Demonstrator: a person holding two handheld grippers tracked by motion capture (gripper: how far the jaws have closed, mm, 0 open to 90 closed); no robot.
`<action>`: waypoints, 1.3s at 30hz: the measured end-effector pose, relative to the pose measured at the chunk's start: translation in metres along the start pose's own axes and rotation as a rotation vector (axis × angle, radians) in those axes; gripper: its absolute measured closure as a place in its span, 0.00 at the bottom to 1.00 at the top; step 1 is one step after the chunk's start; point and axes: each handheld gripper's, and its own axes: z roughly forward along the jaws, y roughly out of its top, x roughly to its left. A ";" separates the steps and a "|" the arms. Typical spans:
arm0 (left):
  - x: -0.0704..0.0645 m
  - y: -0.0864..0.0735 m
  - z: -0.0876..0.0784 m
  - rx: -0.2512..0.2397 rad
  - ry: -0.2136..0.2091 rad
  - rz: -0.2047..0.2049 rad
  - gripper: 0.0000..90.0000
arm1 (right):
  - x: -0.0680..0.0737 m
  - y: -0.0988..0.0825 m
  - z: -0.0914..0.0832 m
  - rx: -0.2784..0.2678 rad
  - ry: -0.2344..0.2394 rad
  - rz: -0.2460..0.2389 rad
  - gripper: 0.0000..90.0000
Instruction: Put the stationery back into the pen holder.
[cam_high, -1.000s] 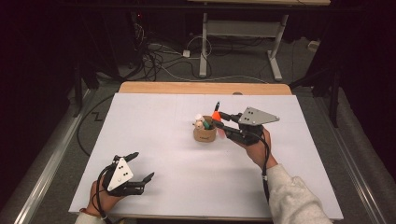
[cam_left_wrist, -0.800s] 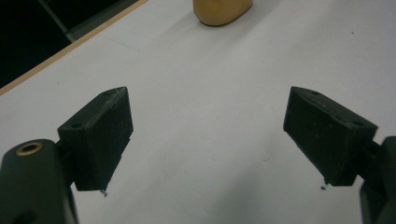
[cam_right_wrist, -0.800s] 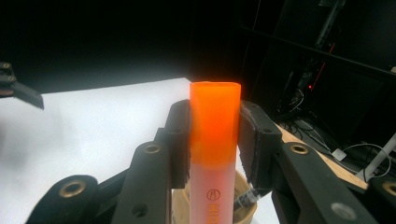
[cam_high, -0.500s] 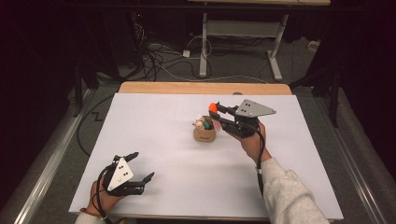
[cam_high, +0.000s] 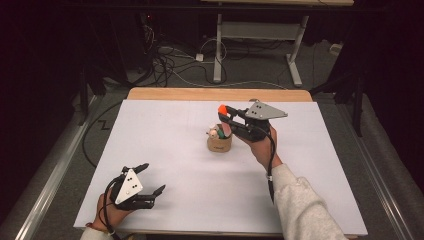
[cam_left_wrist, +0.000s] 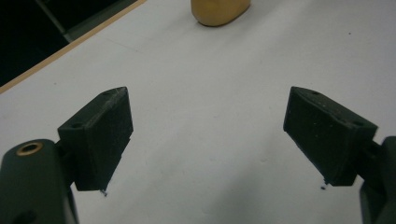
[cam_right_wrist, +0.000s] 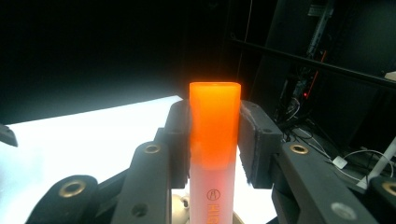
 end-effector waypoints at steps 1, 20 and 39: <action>0.000 0.000 0.000 -0.001 -0.001 -0.001 0.17 | 0.000 -0.001 0.001 0.001 -0.003 0.004 0.75; 0.000 -0.001 0.001 -0.001 -0.005 0.001 0.17 | -0.009 -0.033 0.019 0.054 -0.004 0.081 0.75; 0.000 -0.001 0.003 0.007 -0.006 0.006 0.17 | -0.015 -0.051 0.017 0.078 -0.001 0.122 0.75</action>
